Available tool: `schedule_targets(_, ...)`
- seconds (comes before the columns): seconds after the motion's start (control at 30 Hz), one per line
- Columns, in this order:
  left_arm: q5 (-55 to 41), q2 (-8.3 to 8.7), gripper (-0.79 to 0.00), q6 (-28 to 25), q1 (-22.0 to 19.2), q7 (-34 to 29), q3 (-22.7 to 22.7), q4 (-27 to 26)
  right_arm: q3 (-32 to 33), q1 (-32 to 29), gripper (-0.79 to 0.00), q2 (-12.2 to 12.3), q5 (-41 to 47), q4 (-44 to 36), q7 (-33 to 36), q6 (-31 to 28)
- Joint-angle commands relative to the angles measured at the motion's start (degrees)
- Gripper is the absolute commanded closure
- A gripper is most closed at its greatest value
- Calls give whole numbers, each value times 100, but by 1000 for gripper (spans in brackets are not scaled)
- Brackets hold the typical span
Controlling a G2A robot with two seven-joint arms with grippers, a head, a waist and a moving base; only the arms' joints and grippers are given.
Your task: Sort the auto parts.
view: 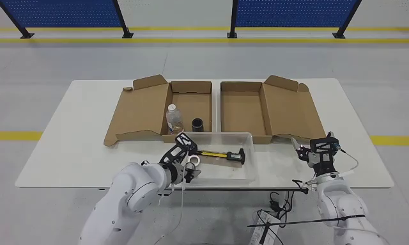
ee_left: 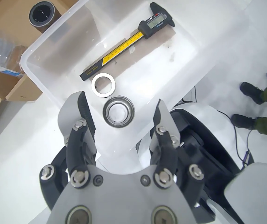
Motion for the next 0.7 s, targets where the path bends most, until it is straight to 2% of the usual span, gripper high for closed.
schedule_targets(0.0, 7, 2, -554, 51, -24, 12, 32, 56, 0, 0, -785, 0, 0, 0, 0, 0)
schedule_targets(0.07, 4, 2, -520, 99, -52, 20, 77, 119, 0, 0, -785, 0, 0, 0, 0, 0)
schedule_targets(0.3, -13, 11, -536, 185, -160, -47, 204, 269, 0, 0, -785, 0, 0, 0, 0, 0)
schedule_targets(0.5, -14, 23, -505, 289, -227, -67, 245, 334, 0, 0, -785, 0, 0, 0, 0, 0)
schedule_targets(0.67, -27, 32, -413, 350, -287, -119, 286, 362, 0, 0, -785, 0, 0, 0, 0, 0)
